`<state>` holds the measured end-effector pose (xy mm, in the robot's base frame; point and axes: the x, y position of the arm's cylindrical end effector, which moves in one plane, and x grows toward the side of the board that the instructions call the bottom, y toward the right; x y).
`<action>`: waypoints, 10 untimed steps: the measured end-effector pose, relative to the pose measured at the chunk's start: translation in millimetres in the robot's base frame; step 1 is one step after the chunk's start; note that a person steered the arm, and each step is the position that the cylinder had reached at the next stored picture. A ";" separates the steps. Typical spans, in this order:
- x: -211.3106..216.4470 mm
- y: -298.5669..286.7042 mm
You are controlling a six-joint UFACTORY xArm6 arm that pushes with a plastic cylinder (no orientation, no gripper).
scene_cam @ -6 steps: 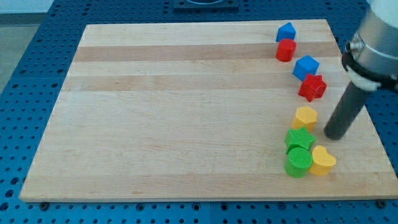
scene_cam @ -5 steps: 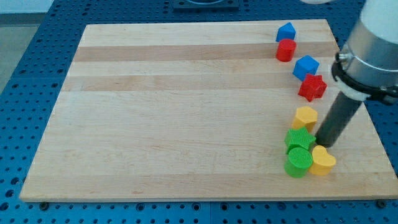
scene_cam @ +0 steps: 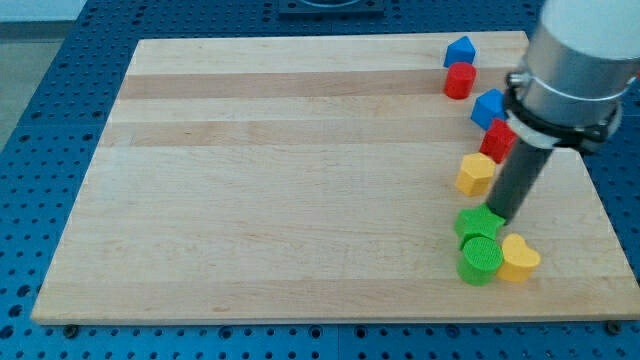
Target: Slide the yellow hexagon to the bottom left side of the red star
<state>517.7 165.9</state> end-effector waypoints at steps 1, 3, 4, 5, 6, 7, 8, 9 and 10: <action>-1.1 -34.6; -32.4 -47.3; -34.1 -29.1; -33.3 -0.1; -33.3 -28.1; -22.7 -91.1; 19.3 -117.0; 73.0 -109.3; 93.8 -75.8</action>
